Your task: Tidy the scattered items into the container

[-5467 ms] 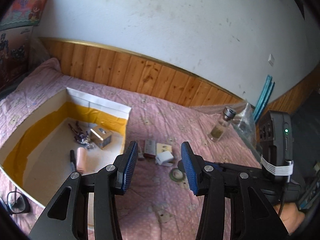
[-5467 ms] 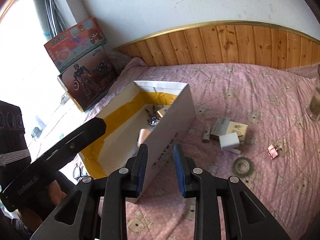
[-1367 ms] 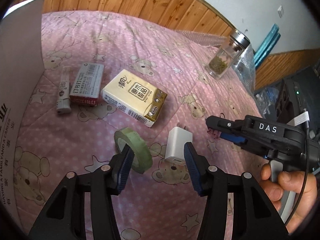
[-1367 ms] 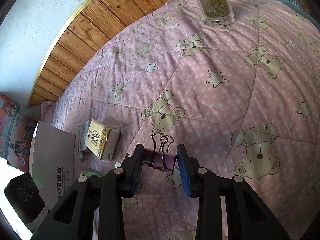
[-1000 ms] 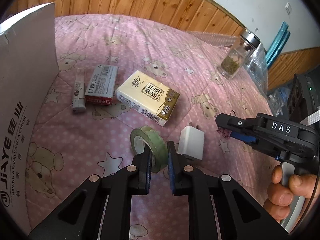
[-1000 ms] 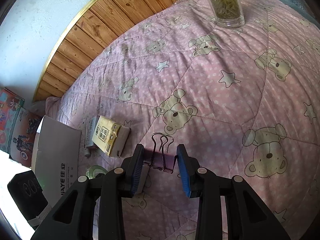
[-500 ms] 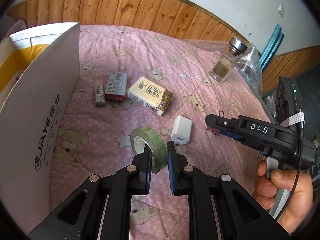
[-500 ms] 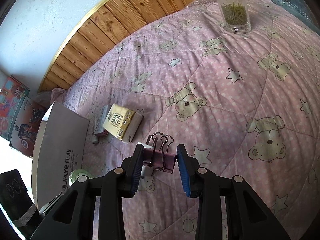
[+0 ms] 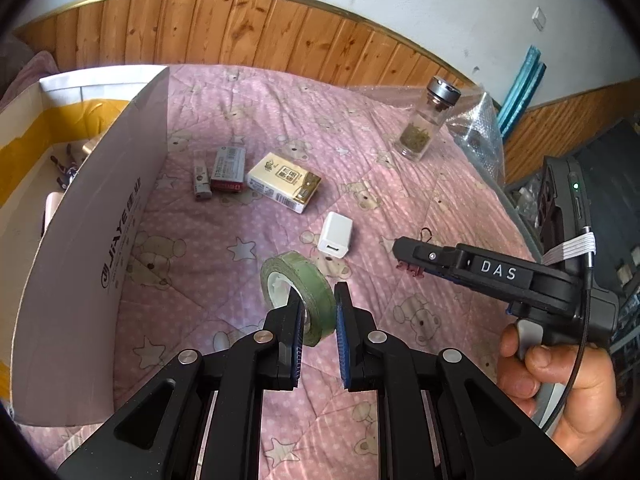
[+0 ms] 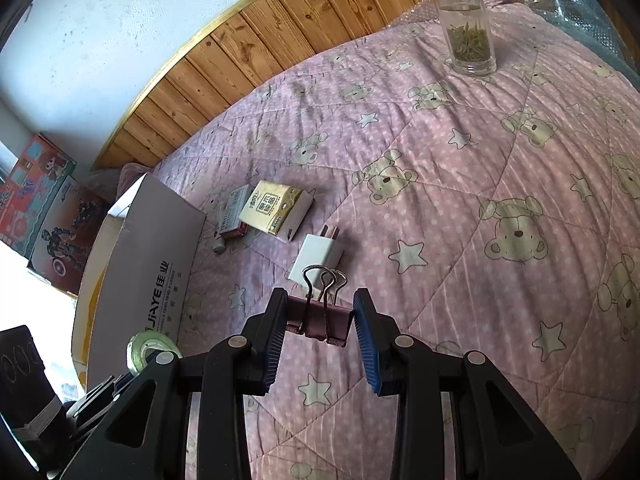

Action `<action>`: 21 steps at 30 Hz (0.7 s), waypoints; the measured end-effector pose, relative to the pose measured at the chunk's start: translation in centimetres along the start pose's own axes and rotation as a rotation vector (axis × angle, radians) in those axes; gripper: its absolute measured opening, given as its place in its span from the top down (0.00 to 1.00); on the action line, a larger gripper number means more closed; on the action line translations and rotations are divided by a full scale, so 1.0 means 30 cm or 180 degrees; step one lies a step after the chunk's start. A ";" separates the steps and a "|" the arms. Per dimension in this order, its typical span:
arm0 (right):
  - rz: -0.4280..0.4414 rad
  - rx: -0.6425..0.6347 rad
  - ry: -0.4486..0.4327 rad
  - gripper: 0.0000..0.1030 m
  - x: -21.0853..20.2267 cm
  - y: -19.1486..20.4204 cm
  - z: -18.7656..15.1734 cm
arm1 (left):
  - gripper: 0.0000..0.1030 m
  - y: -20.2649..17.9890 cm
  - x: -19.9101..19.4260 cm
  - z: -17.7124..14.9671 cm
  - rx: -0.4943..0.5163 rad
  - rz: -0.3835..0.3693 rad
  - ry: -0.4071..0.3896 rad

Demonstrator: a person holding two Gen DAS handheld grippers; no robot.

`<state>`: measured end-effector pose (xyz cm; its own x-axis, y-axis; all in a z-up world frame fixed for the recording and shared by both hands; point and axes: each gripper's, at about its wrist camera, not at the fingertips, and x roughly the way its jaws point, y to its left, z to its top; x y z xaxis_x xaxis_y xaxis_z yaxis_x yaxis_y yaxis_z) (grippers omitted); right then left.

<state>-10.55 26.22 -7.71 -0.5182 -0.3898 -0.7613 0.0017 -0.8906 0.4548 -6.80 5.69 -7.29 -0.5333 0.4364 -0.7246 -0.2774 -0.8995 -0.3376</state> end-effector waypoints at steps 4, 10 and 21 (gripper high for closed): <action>0.0032 -0.0083 0.0039 0.66 -0.014 0.037 -0.046 | 0.86 -0.008 -0.044 -0.010 0.0003 -0.0032 -0.0058; 0.0054 -0.0242 0.0041 0.66 -0.051 0.099 -0.110 | 0.86 -0.003 -0.102 -0.018 -0.0020 -0.0066 -0.0132; 0.0128 -0.0544 0.0029 0.66 -0.108 0.224 -0.177 | 0.86 0.014 -0.209 -0.033 -0.0101 -0.0145 -0.0291</action>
<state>-4.30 20.27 -4.65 -0.5070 -0.4274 -0.7486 0.1681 -0.9008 0.4004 -2.79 2.55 -3.48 -0.5917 0.4758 -0.6508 -0.2785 -0.8782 -0.3889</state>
